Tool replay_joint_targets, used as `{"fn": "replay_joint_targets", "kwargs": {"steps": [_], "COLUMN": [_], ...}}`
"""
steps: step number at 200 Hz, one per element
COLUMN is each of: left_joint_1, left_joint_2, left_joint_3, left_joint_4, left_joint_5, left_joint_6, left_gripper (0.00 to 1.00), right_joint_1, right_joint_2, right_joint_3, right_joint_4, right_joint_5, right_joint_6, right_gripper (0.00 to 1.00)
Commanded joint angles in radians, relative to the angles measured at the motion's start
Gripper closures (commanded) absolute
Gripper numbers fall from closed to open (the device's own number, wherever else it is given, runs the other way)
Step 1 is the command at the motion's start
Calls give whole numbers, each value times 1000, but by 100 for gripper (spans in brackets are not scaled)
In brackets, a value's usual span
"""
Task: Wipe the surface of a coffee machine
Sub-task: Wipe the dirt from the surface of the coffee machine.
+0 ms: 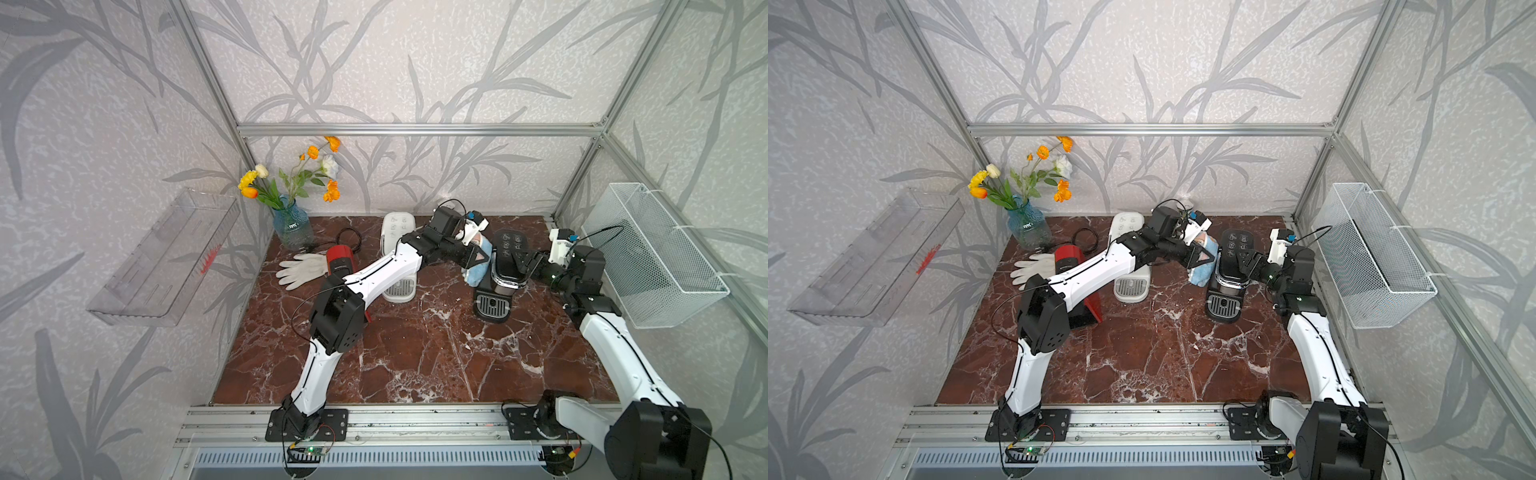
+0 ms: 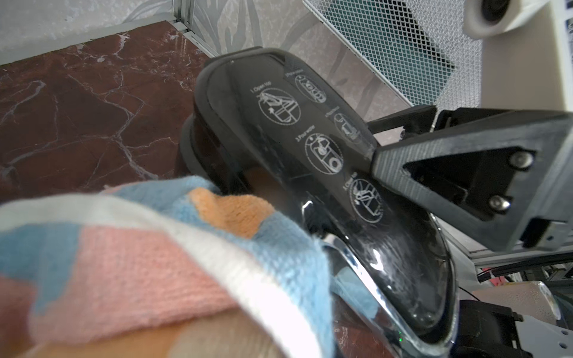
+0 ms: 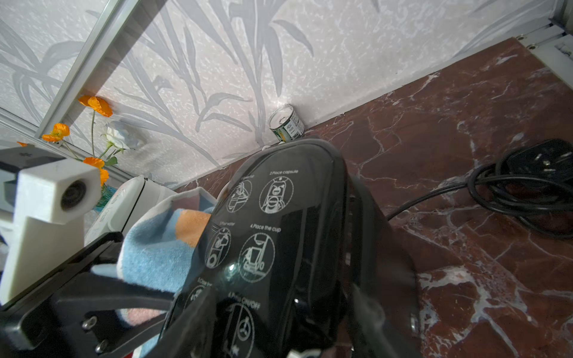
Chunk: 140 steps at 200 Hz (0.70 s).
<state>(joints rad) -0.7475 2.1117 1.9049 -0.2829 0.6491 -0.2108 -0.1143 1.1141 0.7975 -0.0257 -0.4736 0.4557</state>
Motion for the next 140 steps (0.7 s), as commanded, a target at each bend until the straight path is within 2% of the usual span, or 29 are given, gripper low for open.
{"fn": "replay_joint_targets", "kwargs": {"steps": [1,53,109,140], "left_joint_1": [-36,-39,-62,-78], "left_joint_2": [-104,-182,-174,-167], "left_joint_3": [-69,-108,-74,-26], "left_joint_4": [136,156,164,75], "left_joint_5": [75,68,69,30], "left_joint_6": [-45,-102,-131,-98], "left_gripper": [98,98,98,98], "right_joint_1": [12,18,45,47], "right_joint_2": [22,66,141,148], "right_joint_3": [-27,-72,-71,-72], "right_joint_4": [-54,42,125,130], "right_joint_5": [-62,-148,-241,-250], "right_joint_6": [-1,53,95,99], "right_gripper": [34,35,36,36]}}
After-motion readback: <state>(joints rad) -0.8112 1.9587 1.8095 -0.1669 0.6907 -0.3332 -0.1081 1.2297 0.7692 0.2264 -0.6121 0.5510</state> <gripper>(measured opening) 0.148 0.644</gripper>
